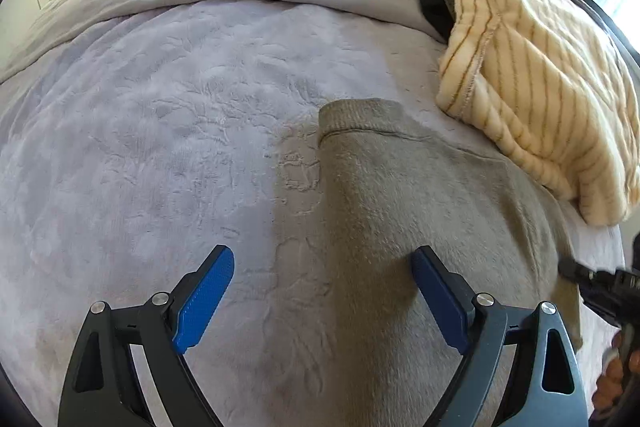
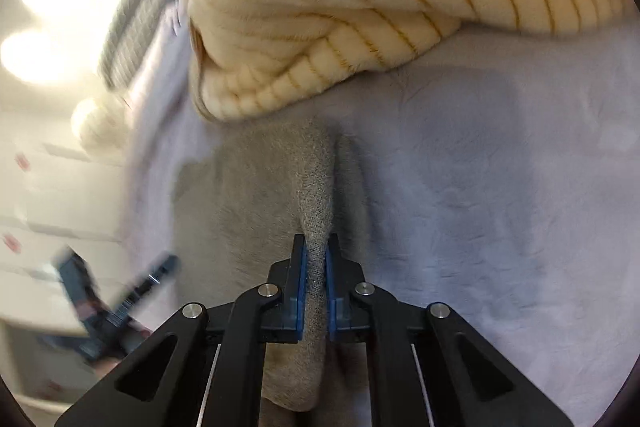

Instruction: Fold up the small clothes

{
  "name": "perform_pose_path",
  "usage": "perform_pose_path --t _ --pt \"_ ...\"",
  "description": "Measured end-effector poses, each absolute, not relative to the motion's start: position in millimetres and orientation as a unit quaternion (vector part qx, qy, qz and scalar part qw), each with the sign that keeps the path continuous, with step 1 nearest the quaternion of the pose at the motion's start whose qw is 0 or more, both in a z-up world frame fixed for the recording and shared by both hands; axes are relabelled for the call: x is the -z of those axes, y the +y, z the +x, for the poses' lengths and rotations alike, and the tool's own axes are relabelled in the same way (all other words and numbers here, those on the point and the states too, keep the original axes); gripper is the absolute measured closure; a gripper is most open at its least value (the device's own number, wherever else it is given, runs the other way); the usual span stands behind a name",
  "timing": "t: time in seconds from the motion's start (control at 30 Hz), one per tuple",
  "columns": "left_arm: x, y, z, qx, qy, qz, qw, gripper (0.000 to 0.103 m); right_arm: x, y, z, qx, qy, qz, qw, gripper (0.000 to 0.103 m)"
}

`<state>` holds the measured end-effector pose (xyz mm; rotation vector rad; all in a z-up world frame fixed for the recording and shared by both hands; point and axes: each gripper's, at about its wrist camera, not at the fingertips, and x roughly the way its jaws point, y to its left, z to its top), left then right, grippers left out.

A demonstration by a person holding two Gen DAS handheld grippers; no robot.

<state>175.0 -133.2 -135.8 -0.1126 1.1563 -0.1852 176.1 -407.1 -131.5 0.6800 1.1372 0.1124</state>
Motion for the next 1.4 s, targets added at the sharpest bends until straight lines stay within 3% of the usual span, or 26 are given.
perform_pose_path --t 0.13,0.23,0.43,0.67,0.73,0.8,1.0,1.13,1.27,1.4 --pt "154.4 -142.4 172.4 0.084 0.551 -0.043 0.829 0.010 138.9 -397.9 162.5 -0.019 0.547 0.208 0.811 0.094" --pt "145.4 -139.0 170.1 0.078 0.556 -0.047 0.826 0.010 134.4 -415.1 149.8 -0.016 0.538 0.265 0.800 0.094" --pt "117.3 -119.7 138.9 0.114 0.560 -0.046 0.819 0.010 122.3 -423.0 99.1 -0.113 0.519 0.386 0.754 0.075" --pt "124.9 -111.5 89.4 0.122 0.593 -0.056 0.794 0.010 139.0 -373.9 74.4 -0.178 0.565 0.368 0.717 0.076" --pt "134.4 -115.5 77.7 0.124 0.601 -0.044 0.788 0.010 151.7 -366.8 65.6 -0.151 0.596 0.335 0.714 0.093" --pt "147.6 -120.0 67.6 0.123 0.616 -0.030 0.777 0.010 163.3 -365.6 62.1 -0.125 0.608 0.320 0.716 0.097" --pt "144.6 -122.5 54.5 0.120 0.618 -0.015 0.777 0.010 160.0 -372.0 51.2 -0.080 0.613 0.277 0.736 0.097" --pt "154.1 -123.6 52.7 0.115 0.635 -0.014 0.763 0.010 168.8 -371.7 51.1 -0.072 0.621 0.304 0.719 0.096" --pt "152.9 -124.5 52.4 0.107 0.640 -0.015 0.761 0.010 163.5 -378.9 43.4 -0.067 0.622 0.295 0.722 0.088" --pt "146.7 -129.1 53.2 0.106 0.641 0.003 0.760 0.010 144.8 -400.1 18.9 -0.053 0.623 0.294 0.723 0.087"
